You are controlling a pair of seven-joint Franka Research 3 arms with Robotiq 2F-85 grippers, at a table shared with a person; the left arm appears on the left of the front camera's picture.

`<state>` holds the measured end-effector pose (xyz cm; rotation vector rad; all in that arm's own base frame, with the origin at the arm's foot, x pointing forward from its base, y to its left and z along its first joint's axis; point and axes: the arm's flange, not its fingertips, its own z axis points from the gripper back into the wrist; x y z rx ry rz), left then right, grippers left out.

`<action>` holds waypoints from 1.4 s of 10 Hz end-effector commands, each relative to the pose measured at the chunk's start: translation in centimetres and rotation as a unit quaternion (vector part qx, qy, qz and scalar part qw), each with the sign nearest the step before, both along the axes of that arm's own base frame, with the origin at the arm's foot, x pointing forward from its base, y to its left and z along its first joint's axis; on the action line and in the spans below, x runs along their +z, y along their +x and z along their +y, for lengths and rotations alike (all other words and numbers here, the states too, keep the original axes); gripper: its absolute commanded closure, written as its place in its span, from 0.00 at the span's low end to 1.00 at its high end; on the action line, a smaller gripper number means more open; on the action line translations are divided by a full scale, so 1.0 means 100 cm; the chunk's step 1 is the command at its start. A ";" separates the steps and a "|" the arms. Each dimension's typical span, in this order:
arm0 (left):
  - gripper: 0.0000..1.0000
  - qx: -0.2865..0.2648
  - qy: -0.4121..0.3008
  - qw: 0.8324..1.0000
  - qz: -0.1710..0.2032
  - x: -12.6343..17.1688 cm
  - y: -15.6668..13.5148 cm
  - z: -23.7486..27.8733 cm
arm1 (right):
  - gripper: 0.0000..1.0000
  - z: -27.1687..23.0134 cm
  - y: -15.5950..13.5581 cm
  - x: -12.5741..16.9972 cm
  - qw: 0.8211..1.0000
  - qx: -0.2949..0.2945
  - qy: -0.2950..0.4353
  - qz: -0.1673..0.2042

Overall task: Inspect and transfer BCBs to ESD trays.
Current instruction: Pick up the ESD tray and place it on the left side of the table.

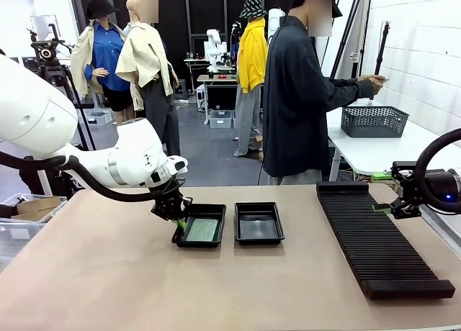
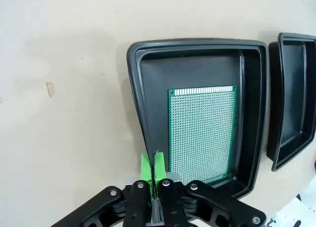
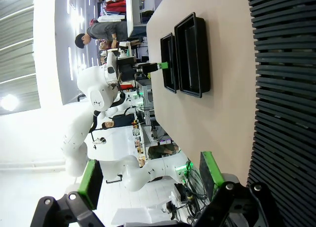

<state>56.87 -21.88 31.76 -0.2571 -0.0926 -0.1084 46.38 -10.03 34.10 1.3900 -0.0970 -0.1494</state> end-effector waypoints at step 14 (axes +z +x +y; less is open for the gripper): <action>1.00 -0.005 -0.001 1.000 -0.002 0.010 -0.025 0.085 | 0.00 0.002 -0.004 0.000 1.000 -0.003 -0.001 0.001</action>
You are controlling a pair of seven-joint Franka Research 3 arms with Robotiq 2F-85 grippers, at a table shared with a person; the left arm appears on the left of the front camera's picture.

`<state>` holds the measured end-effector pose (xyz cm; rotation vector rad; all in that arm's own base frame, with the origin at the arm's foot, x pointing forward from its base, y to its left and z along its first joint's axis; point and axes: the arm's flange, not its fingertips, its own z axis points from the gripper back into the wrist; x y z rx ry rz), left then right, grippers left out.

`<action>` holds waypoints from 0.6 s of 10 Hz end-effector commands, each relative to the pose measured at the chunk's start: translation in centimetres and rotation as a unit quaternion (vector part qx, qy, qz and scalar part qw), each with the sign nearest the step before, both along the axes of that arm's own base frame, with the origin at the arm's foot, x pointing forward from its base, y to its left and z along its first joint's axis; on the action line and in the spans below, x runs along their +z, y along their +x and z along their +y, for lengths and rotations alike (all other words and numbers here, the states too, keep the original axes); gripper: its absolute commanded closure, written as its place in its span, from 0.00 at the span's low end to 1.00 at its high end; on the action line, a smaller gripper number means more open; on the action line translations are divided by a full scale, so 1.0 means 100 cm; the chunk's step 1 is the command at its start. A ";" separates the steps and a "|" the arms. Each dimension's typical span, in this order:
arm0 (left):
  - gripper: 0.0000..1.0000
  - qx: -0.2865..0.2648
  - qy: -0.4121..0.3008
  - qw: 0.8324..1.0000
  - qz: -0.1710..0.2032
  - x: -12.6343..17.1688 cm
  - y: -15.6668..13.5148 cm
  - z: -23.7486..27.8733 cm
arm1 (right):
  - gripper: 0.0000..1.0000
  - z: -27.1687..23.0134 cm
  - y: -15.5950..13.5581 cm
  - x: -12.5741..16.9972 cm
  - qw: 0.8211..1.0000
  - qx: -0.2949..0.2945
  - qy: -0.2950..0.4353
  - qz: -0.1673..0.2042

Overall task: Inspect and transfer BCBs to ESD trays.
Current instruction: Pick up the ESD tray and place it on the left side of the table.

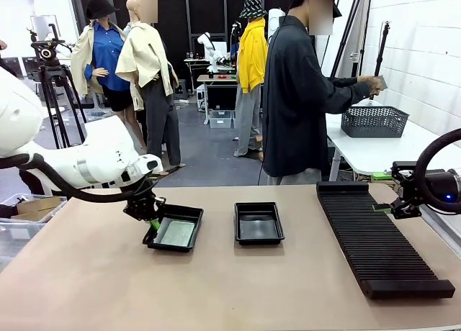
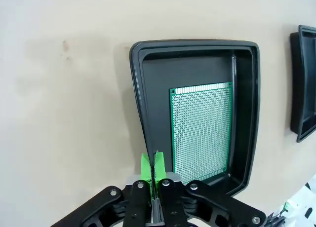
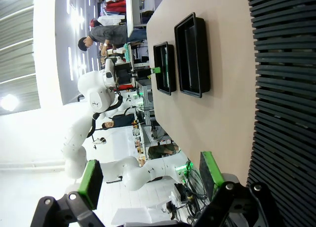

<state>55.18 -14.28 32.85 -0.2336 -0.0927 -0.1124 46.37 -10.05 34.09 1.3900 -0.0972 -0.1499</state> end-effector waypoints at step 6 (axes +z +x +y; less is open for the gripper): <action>1.00 0.029 -0.037 0.999 0.007 -0.004 -0.024 0.095 | 0.00 0.002 -0.004 0.000 1.000 -0.002 -0.001 0.001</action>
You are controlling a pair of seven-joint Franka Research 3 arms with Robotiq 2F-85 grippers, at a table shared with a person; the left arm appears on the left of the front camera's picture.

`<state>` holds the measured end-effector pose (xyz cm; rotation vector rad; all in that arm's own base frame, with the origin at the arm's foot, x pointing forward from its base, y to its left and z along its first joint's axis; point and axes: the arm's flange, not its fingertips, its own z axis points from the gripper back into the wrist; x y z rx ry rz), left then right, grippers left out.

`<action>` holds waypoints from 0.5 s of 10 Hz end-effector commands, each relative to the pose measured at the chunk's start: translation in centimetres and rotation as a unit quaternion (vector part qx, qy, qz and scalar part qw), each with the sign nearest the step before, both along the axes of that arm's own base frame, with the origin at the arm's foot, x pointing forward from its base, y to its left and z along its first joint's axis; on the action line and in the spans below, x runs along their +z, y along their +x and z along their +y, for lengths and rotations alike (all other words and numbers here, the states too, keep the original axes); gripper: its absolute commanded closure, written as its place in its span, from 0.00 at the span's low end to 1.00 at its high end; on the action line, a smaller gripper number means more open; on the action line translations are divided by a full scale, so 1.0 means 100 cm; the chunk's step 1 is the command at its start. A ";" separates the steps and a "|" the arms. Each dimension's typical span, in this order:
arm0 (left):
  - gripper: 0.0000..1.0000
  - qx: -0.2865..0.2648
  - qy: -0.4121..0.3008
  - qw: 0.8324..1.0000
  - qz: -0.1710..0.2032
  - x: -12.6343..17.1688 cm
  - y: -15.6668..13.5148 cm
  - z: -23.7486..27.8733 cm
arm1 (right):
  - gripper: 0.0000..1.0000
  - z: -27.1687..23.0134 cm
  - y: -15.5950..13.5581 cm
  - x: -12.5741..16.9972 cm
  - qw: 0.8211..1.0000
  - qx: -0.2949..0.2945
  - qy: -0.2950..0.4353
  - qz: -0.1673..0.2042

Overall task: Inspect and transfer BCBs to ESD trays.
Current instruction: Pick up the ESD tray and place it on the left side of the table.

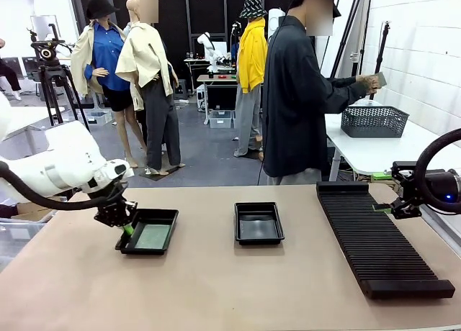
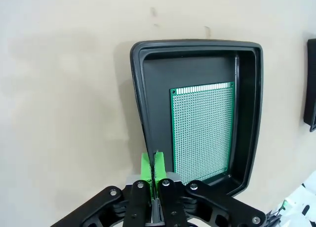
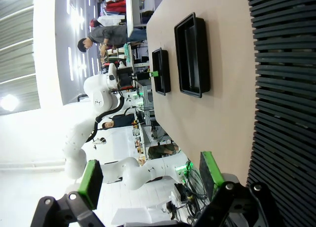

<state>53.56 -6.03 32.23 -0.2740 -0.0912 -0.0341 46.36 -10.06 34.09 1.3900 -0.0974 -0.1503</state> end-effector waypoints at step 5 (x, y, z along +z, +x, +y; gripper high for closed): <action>1.00 -0.015 -0.015 1.000 0.015 -0.005 -0.006 0.088 | 0.00 0.002 -0.004 0.000 1.000 -0.002 -0.001 0.001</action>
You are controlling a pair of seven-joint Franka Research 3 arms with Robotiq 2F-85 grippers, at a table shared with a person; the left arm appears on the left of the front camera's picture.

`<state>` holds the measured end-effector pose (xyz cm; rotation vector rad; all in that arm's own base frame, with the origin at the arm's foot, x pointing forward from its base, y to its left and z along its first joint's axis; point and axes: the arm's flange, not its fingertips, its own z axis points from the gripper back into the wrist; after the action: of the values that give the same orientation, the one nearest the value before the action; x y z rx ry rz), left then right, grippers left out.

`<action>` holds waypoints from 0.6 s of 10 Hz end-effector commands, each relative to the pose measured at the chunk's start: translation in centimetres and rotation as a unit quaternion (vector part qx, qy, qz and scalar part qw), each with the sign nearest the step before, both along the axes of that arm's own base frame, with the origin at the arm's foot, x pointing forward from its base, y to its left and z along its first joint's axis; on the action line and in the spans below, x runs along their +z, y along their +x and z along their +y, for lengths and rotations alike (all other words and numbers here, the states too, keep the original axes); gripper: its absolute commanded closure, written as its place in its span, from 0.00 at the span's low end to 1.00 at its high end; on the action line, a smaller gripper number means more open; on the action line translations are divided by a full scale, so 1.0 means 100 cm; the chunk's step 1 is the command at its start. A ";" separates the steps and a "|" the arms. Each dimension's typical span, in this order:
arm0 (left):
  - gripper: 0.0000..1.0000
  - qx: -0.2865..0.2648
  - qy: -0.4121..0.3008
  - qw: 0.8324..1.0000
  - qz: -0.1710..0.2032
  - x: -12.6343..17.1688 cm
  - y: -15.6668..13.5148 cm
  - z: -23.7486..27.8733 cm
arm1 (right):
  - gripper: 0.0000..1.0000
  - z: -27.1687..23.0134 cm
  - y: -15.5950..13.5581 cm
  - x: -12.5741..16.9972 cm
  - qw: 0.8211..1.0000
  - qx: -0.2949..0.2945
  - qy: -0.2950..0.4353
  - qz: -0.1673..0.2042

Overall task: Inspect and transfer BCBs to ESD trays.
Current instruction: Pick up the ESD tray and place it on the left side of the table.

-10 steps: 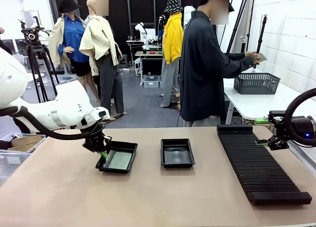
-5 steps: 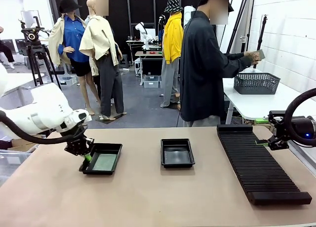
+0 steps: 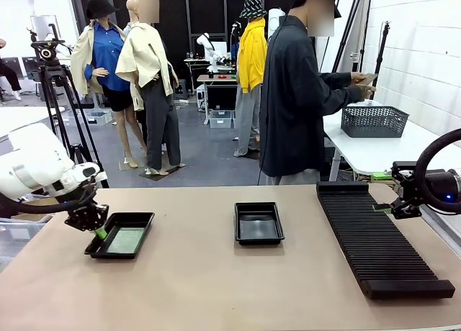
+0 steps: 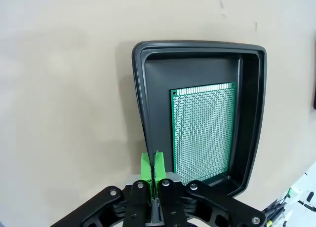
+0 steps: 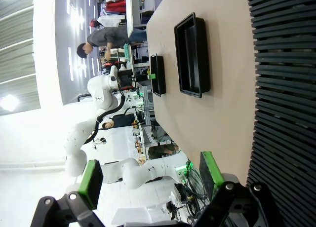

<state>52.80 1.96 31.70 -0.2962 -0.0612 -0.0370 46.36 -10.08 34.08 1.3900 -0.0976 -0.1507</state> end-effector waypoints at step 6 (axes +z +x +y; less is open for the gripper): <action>1.00 0.024 0.003 1.000 0.006 0.005 0.000 0.088 | 0.00 0.002 -0.003 0.000 1.000 -0.002 -0.001 0.001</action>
<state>52.44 9.84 32.25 -0.2915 -0.0735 0.0392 46.35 -10.09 34.08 1.3900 -0.0976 -0.1509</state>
